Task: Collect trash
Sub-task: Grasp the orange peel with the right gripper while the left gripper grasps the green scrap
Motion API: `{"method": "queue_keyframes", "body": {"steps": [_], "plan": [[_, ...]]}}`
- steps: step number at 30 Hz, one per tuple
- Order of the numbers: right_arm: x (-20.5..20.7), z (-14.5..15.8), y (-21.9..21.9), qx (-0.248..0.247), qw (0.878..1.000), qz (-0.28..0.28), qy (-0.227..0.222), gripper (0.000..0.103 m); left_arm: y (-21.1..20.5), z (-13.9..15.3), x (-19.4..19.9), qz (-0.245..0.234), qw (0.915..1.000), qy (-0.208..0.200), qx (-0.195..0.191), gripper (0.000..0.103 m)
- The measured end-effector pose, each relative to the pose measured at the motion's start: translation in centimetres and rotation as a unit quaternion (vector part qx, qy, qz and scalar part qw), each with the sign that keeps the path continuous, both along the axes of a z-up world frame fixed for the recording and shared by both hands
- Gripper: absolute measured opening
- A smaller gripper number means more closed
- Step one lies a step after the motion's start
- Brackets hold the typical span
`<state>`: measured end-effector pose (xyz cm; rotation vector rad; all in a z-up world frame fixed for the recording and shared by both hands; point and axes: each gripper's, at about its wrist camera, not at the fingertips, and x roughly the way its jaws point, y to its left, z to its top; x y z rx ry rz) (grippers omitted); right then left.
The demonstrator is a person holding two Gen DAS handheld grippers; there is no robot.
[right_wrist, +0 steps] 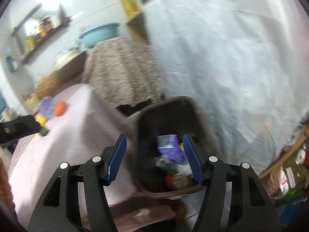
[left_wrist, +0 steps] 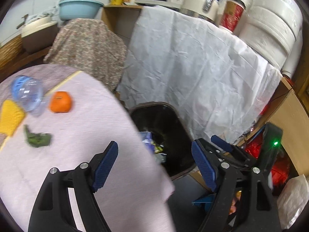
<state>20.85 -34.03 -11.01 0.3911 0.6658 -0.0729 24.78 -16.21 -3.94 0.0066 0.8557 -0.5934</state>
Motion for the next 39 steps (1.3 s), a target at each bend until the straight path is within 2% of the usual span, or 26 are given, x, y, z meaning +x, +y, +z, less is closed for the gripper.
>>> {"method": "queue_keyframes", "body": {"steps": [5, 12, 18, 21, 24, 31, 37, 38, 39], "plan": [[2.2, 2.1, 5.4, 0.006, 0.996, 0.092, -0.013, 0.061, 6.3, 0.6, 0.5, 0.053, 0.9985, -0.011, 0.010, 0.078], [5.0, 4.2, 14.8, -0.036, 0.974, 0.225, -0.012, 0.061, 15.4, 0.5, 1.0, 0.139, 0.9901, -0.011, 0.019, 0.078], [7.8, 4.5, 20.2, -0.083, 0.956, 0.280, 0.008, 0.061, 22.4, -0.6, 1.3, 0.199, 0.9795, -0.002, 0.031, 0.075], [9.3, 4.9, 21.0, -0.097, 0.955, 0.281, 0.010, 0.061, 24.7, -1.3, 1.5, 0.216, 0.9759, 0.012, 0.030, 0.068], [11.3, 4.7, 21.6, -0.102, 0.954, 0.281, 0.024, 0.061, 25.9, -1.9, 1.5, 0.221, 0.9747, 0.019, 0.025, 0.064], [17.2, 3.6, 23.1, -0.155, 0.951, 0.265, 0.045, 0.061, 25.3, -2.5, 1.8, 0.205, 0.9782, 0.030, 0.012, 0.063], [21.1, 2.6, 23.7, -0.161, 0.946, 0.271, 0.074, 0.061, 23.8, -2.7, 2.2, 0.184, 0.9823, 0.032, 0.014, 0.063], [21.6, 2.4, 23.8, -0.158, 0.945, 0.275, 0.079, 0.060, 23.6, -2.7, 2.3, 0.182, 0.9827, 0.033, 0.015, 0.063], [21.8, 2.3, 23.8, -0.158, 0.945, 0.275, 0.082, 0.053, 23.3, -2.8, 2.5, 0.180, 0.9830, 0.034, 0.016, 0.063]]}}
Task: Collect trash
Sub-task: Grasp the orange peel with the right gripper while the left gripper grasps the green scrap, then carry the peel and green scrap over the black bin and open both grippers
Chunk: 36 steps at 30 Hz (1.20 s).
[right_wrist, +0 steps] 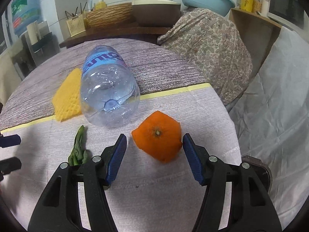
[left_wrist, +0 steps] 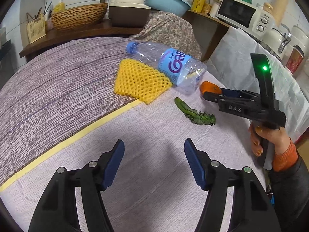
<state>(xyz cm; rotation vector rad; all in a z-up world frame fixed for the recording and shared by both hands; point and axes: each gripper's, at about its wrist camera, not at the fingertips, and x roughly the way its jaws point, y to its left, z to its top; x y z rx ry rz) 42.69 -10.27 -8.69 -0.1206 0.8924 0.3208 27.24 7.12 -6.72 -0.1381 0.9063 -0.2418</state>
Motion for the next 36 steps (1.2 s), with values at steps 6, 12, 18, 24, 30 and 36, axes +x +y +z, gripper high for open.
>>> {"method": "queue_keyframes", "body": {"steps": [6, 12, 18, 24, 30, 36], "plan": [[-0.3, 0.1, -0.6, 0.004, 1.000, 0.002, -0.013, 0.027, -2.2, -0.2, 1.0, -0.016, 0.9999, 0.003, 0.006, 0.065], [-2.0, 1.3, -3.1, 0.041, 0.998, -0.025, -0.026, 0.019, -5.5, -0.3, 2.7, -0.032, 0.9993, 0.000, 0.022, 0.068], [-4.6, 2.4, -5.6, 0.047, 0.997, -0.039, -0.049, 0.019, -8.6, -1.0, 4.9, -0.027, 0.9992, 0.015, 0.023, 0.068], [-7.1, 2.9, -7.6, 0.060, 0.995, -0.045, -0.061, 0.019, -10.1, -1.1, 7.0, 0.002, 0.9988, 0.035, 0.034, 0.049], [-9.6, 3.7, -8.8, 0.072, 0.993, -0.046, -0.082, 0.019, -10.6, -1.0, 7.1, 0.016, 0.9974, 0.031, 0.064, 0.023], [-11.1, 3.9, -10.2, 0.089, 0.991, -0.053, -0.090, 0.019, -10.0, -0.8, 7.1, 0.020, 0.9983, 0.034, 0.043, 0.008]]}}
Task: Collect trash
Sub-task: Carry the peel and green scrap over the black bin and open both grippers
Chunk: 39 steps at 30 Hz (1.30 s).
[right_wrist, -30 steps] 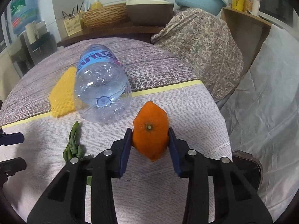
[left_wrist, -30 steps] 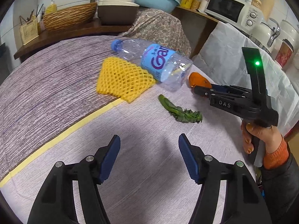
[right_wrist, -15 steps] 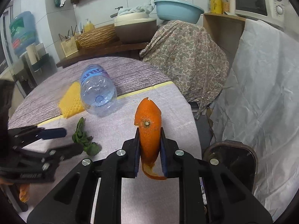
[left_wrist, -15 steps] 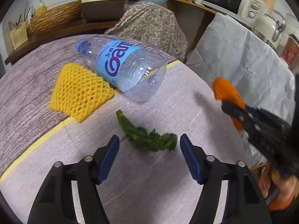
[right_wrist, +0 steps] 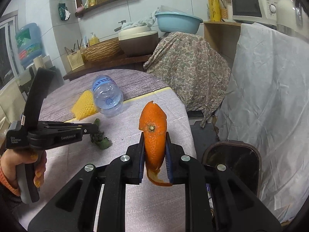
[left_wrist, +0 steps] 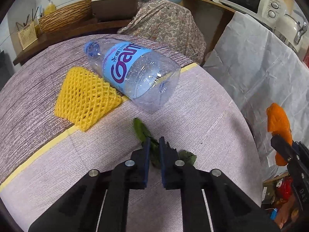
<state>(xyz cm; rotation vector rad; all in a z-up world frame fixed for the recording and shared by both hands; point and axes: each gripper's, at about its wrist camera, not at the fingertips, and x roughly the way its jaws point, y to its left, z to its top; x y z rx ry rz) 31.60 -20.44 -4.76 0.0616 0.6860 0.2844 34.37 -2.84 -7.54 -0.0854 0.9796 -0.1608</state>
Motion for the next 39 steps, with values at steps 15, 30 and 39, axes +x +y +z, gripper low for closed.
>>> {"method": "queue_keyframes", "body": {"steps": [15, 30, 39], "plan": [[-2.4, -0.4, -2.4, 0.036, 0.999, -0.029, -0.006, 0.019, -2.2, 4.8, -3.5, -0.052, 0.9967, -0.052, -0.034, 0.007], [-4.8, -6.6, -13.1, 0.054, 0.984, -0.166, 0.047, 0.019, -15.9, 5.1, -4.3, -0.163, 0.9822, -0.035, -0.086, 0.007], [-4.0, -14.1, -15.8, 0.042, 0.971, -0.214, 0.099, 0.057, -23.2, 0.4, -3.8, -0.194, 0.9788, 0.013, -0.064, 0.007]]}}
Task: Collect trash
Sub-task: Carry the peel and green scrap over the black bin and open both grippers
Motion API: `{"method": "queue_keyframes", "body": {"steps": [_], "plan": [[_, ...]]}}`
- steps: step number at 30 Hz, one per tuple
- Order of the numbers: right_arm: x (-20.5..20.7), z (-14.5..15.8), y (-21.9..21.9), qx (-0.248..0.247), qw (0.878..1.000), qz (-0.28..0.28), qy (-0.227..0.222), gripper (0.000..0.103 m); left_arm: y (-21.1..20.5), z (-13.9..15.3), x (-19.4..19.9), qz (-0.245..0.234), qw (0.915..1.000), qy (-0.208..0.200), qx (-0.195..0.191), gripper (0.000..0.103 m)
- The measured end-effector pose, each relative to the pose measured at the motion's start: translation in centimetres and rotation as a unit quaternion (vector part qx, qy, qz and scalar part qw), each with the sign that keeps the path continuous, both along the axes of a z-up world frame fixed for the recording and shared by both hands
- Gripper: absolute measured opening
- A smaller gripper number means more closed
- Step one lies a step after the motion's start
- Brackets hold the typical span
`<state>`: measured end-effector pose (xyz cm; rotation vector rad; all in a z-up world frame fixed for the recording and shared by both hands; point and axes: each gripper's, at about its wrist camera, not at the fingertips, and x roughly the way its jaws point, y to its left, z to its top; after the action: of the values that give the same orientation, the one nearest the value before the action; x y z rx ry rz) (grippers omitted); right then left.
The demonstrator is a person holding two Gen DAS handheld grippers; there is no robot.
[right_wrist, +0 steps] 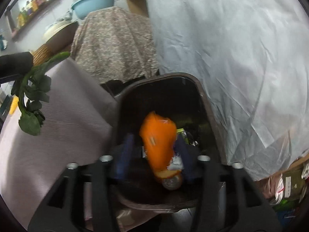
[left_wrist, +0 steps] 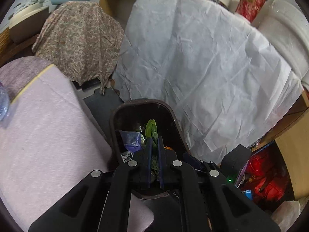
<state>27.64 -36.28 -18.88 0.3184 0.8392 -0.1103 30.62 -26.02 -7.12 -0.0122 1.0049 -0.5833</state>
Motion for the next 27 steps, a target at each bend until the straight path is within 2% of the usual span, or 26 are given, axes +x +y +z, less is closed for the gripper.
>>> {"method": "queue_keyframes", "body": {"steps": [6, 9, 15, 17, 19, 20, 21, 27], "plan": [[-1.5, -1.2, -1.7, 0.001, 0.999, -0.031, 0.004, 0.057, -1.9, -1.8, 0.5, -0.011, 0.9997, 0.011, 0.022, 0.007], [-2.7, -1.3, -2.6, 0.000, 0.999, -0.053, 0.000, 0.061, -2.6, -2.6, 0.6, -0.014, 0.9993, 0.011, 0.032, 0.007], [-4.5, -0.9, -4.0, -0.043, 0.995, -0.090, -0.005, 0.061, -3.7, -4.2, 0.9, -0.017, 0.9984, 0.023, 0.048, 0.007], [-4.8, -0.6, -4.3, -0.050, 0.994, -0.093, -0.006, 0.061, -3.9, -4.3, 0.9, -0.020, 0.9983, 0.027, 0.047, 0.010], [-5.1, -0.2, -4.4, -0.056, 0.994, -0.094, -0.009, 0.062, -4.0, -4.0, 0.7, -0.024, 0.9984, 0.023, 0.045, 0.024], [-5.2, -0.1, -4.5, -0.057, 0.994, -0.094, -0.010, 0.062, -4.0, -3.7, 0.5, -0.023, 0.9986, 0.016, 0.045, 0.042], [-5.2, 0.0, -4.6, -0.058, 0.994, -0.094, -0.010, 0.063, -3.8, -3.3, 0.3, -0.021, 0.9988, 0.006, 0.044, 0.055], [-5.3, 0.4, -4.4, -0.049, 0.994, -0.093, -0.010, 0.064, -2.2, -1.0, -0.9, -0.021, 0.9988, -0.029, 0.033, 0.074]]}}
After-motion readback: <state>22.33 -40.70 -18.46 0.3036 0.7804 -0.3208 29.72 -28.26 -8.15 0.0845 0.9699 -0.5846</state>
